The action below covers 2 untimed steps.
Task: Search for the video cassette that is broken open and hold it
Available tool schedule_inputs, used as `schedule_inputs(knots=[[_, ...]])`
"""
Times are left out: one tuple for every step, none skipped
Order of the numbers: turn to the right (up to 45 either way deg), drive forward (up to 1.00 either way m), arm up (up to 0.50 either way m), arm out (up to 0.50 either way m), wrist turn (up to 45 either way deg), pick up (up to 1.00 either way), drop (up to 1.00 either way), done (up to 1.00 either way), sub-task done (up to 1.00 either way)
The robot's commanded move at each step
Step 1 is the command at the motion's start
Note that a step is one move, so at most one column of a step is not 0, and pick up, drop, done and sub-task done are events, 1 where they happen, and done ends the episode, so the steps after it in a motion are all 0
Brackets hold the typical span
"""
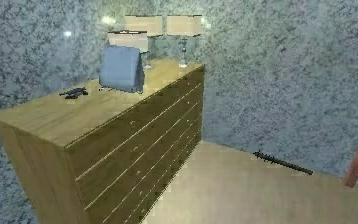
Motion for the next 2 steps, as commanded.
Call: schedule_inputs(knots=[[0.0,0.55,0.0,0.0,0.0,0.0,0.0,0.0,0.0],[-45.0,0.0,0.0,0.0,0.0,0.0,0.0,0.0,0.0]])
